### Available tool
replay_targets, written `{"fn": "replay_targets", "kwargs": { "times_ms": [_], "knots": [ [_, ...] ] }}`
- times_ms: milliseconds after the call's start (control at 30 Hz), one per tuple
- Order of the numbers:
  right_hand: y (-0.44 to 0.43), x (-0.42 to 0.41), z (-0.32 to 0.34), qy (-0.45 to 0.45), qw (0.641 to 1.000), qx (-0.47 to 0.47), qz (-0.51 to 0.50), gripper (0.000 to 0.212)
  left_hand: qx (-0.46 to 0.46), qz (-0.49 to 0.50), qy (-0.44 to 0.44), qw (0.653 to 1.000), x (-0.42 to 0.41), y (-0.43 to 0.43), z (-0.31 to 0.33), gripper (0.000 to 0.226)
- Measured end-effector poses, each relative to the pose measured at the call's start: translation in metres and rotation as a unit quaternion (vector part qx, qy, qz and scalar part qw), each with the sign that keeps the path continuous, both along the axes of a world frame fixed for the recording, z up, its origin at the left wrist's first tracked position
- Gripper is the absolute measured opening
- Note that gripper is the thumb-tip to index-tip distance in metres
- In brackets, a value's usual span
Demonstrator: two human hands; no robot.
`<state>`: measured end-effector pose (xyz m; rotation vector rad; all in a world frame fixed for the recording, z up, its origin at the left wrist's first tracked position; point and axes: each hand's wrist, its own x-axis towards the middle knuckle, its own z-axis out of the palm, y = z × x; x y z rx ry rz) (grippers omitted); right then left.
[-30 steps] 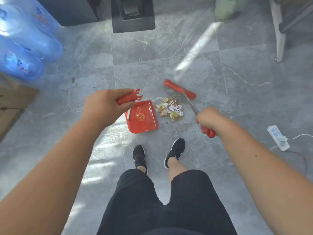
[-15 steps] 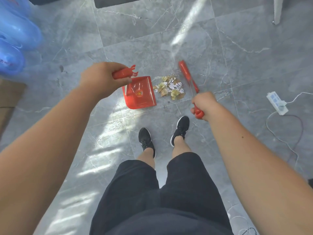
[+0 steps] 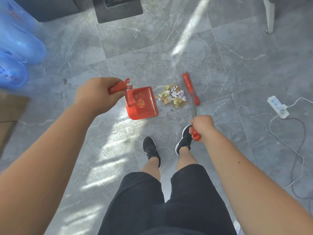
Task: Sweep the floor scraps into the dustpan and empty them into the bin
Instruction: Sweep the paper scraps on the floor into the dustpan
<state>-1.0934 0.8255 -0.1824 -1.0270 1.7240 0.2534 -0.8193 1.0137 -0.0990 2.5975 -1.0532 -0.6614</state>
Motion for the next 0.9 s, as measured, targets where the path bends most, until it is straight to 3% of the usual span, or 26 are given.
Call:
{"fn": "replay_targets", "kwargs": {
  "times_ms": [367, 767, 900],
  "knots": [
    [0.049, 0.025, -0.013, -0.003, 0.996, 0.094, -0.007, 0.032, 0.002, 0.025, -0.010, 1.000, -0.003, 0.004, -0.031, 0.024],
    [0.098, 0.030, 0.008, -0.054, 0.984, 0.166, 0.040, 0.015, -0.015, -0.004, -0.054, 0.998, -0.020, 0.001, -0.036, 0.030],
    [0.112, 0.029, 0.021, -0.070, 0.973, 0.210, 0.063, 0.027, -0.016, 0.008, -0.046, 0.999, -0.017, 0.007, -0.038, 0.028]
  ]
}}
